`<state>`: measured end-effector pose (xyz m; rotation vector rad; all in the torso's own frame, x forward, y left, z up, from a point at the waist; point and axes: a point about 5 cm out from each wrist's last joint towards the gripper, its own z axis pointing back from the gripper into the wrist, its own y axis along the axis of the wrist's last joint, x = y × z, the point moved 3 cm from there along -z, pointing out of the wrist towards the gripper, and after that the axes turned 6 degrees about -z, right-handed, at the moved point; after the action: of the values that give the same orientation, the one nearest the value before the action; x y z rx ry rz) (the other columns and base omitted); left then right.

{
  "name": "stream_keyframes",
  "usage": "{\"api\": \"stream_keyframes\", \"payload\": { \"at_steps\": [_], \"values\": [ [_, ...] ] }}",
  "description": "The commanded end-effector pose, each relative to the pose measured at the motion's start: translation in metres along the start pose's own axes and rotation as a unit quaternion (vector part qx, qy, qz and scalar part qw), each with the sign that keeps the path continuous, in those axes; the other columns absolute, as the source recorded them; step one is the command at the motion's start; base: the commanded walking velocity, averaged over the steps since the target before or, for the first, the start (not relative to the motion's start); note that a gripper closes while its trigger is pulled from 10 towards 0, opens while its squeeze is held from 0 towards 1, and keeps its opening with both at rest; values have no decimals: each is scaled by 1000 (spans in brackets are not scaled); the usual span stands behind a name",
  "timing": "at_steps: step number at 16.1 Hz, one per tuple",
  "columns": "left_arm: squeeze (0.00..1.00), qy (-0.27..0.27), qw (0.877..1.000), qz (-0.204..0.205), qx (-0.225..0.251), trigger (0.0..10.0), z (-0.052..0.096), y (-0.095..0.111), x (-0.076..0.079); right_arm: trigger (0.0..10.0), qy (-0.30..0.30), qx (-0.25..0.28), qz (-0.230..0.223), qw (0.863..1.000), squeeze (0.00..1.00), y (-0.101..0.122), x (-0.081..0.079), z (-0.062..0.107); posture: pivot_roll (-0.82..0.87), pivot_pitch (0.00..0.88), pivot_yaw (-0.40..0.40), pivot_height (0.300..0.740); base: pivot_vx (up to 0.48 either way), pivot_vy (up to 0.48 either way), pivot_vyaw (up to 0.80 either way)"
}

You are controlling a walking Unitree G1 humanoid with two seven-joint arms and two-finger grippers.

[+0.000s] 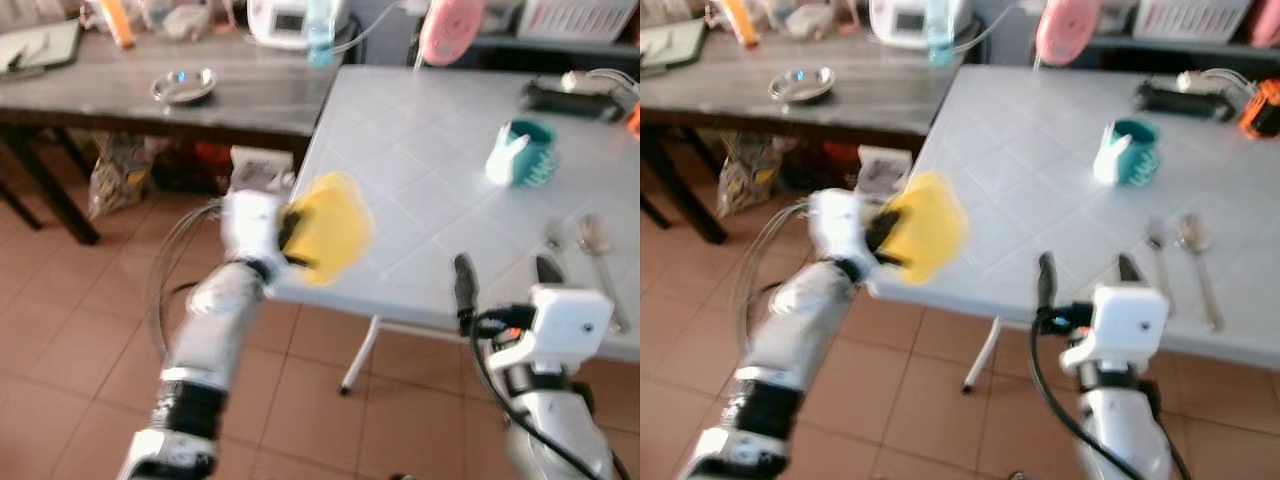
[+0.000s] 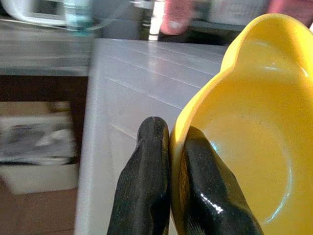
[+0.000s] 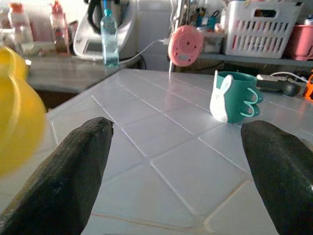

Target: Setting the table

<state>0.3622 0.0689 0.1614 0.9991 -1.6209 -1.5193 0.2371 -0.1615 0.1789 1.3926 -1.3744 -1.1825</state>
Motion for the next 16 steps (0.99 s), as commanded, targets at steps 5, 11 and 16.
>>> {"api": "stream_keyframes", "payload": {
  "at_steps": [5, 11, 16],
  "values": [
    [0, 18, 1000, -14, -3, 10000, 5, 1, -15, 10000, 4, 3, -8, 1000, 0, 0, -5, 0, 71, 118, 56, 740, 0, 458, 0],
    [0, 15, 1000, -14, -4, 10000, 5, 0, -12, 10000, 3, 4, -9, 1000, 0, 0, -6, 1, 72, 120, 57, 740, 0, 459, 0],
    [0, 14, 1000, -13, -6, 10000, 5, -1, -11, 10000, 2, 4, -9, 1000, 0, -1, -5, 1, 76, 117, 56, 740, 0, 463, 0]
  ]
}}
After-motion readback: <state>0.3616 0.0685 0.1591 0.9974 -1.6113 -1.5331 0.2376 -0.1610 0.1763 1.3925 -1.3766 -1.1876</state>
